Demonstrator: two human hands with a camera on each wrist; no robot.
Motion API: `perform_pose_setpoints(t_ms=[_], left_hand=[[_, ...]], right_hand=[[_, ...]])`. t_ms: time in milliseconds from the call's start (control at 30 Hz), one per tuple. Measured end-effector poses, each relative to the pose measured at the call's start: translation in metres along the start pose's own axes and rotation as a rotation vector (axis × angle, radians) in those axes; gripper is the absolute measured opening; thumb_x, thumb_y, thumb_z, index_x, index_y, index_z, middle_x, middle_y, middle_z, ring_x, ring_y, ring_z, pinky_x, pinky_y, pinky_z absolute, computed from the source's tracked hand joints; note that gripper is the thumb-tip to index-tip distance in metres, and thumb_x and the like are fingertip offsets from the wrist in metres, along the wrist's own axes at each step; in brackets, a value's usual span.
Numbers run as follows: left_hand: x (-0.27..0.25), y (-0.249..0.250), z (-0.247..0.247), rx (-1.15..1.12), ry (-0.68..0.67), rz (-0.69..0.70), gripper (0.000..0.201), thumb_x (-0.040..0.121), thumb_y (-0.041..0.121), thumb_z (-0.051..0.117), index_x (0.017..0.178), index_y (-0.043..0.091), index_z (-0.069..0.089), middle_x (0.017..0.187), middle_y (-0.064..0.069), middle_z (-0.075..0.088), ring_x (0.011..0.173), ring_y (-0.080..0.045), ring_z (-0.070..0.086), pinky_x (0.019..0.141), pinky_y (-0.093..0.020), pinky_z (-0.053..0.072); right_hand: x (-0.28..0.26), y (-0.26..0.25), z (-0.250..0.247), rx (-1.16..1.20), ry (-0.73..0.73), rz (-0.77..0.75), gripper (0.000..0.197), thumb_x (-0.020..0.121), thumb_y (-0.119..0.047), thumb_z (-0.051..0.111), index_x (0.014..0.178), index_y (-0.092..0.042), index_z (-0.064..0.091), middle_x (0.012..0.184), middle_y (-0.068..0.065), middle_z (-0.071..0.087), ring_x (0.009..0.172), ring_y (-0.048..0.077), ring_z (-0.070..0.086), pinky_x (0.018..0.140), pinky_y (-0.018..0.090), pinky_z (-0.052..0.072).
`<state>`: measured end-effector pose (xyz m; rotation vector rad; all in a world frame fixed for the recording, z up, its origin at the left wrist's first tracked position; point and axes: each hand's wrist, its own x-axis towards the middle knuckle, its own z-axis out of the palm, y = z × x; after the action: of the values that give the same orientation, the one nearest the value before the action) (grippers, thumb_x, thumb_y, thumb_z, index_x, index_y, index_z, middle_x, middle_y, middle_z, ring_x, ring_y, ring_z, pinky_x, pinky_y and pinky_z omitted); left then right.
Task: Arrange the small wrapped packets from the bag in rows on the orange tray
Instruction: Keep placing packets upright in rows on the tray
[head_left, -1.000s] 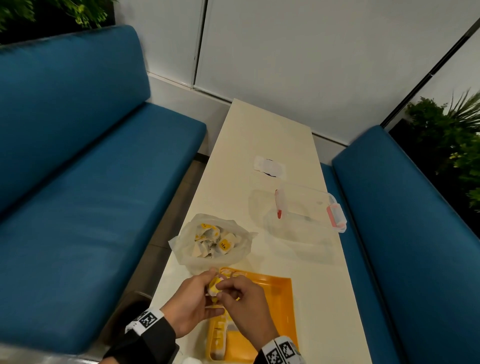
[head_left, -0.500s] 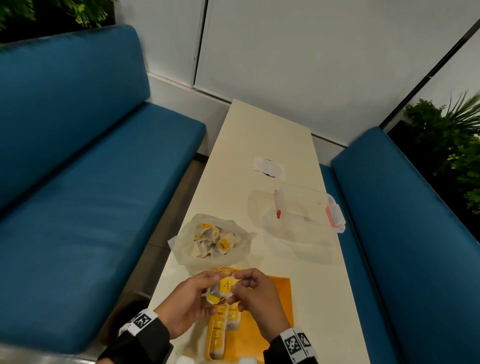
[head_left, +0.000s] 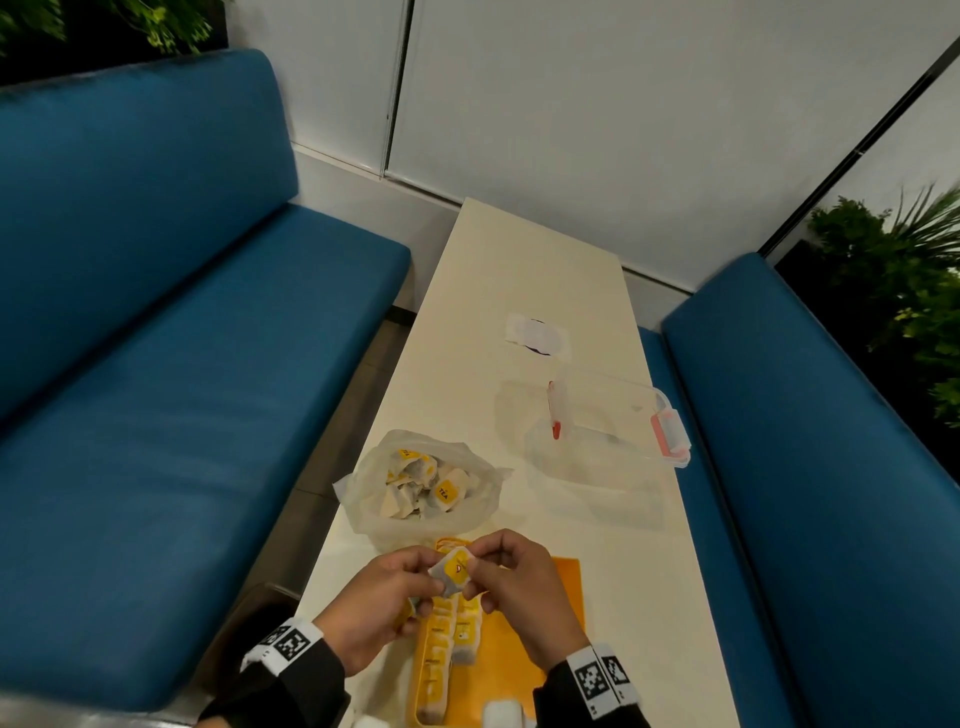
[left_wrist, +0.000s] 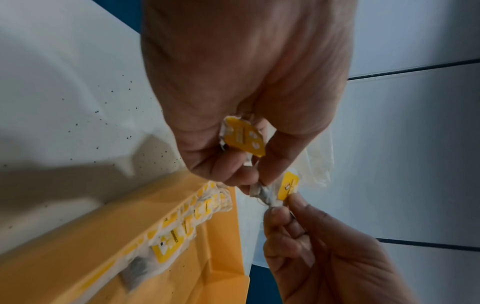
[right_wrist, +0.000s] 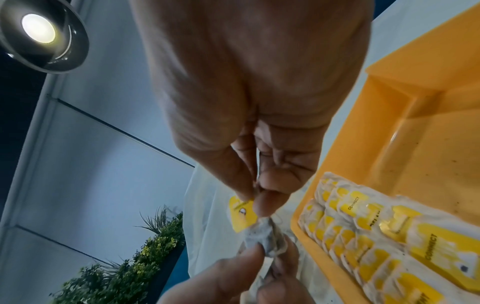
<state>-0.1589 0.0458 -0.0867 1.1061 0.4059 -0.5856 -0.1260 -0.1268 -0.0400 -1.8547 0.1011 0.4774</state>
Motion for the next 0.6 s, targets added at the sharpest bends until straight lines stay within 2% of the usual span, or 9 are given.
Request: perform_pose_setpoints(t_ms=[133,200,300,367,467,600], left_hand=[[0.0004,-0.0001,-0.0012,0.038,0.008,0.031,0.035,0.082,-0.006,0.060,0.109,0.010,0.074,0.091,-0.011,0.063,0.061,-0.012,0.051,0.050,-0.023,0.034],[-0.0010,0.0015,-0.0008,0.067,-0.017,0.051,0.033,0.076,0.002,0.065,0.106,0.012,0.076,0.088,-0.009,0.063,0.063,-0.012,0.052,0.050,-0.023,0.035],[-0.0031,0.0049,0.0016,0.158,-0.040,0.113,0.026,0.078,0.018,0.080,0.102,0.009,0.076,0.085,-0.005,0.069,0.060,-0.008,0.056,0.051,-0.021,0.041],[-0.0019,0.0053,0.0024,0.211,0.007,0.152,0.021,0.081,0.021,0.082,0.098,0.009,0.077,0.082,-0.004,0.070,0.059,-0.007,0.056,0.052,-0.021,0.042],[-0.0004,0.0042,0.0024,0.221,0.048,0.189,0.028,0.072,0.029,0.081,0.093,0.011,0.077,0.079,-0.003,0.066,0.060,-0.008,0.053,0.052,-0.022,0.040],[0.0009,0.0030,0.0024,0.265,0.044,0.227,0.011,0.084,0.016,0.081,0.094,0.014,0.078,0.083,0.000,0.070,0.061,-0.007,0.057,0.052,-0.021,0.043]], right_hand=[[0.0005,0.0001,-0.0021,-0.046,0.000,-0.020,0.006,0.086,0.000,0.068,0.090,-0.003,0.069,0.066,0.006,0.065,0.057,0.014,0.060,0.050,0.024,0.042],[0.0014,-0.0016,-0.0043,-0.066,0.005,-0.039,0.004,0.085,-0.002,0.069,0.087,-0.005,0.071,0.063,0.002,0.065,0.055,0.013,0.058,0.050,0.019,0.042],[0.0035,-0.0039,-0.0070,-0.094,0.018,-0.073,0.006,0.085,-0.002,0.069,0.085,-0.008,0.071,0.061,0.000,0.065,0.055,0.013,0.058,0.050,0.017,0.042],[0.0050,-0.0039,-0.0079,-0.101,0.035,-0.084,0.008,0.085,-0.002,0.069,0.085,-0.009,0.072,0.061,0.000,0.065,0.056,0.012,0.059,0.051,0.018,0.043],[0.0037,-0.0011,-0.0066,-0.050,0.019,-0.049,0.008,0.086,-0.004,0.069,0.087,-0.010,0.073,0.062,0.003,0.065,0.056,0.013,0.057,0.050,0.021,0.041],[0.0018,0.0020,-0.0081,-0.023,-0.003,-0.027,0.005,0.085,-0.007,0.072,0.085,-0.010,0.075,0.061,0.006,0.065,0.055,0.014,0.056,0.049,0.021,0.039]])
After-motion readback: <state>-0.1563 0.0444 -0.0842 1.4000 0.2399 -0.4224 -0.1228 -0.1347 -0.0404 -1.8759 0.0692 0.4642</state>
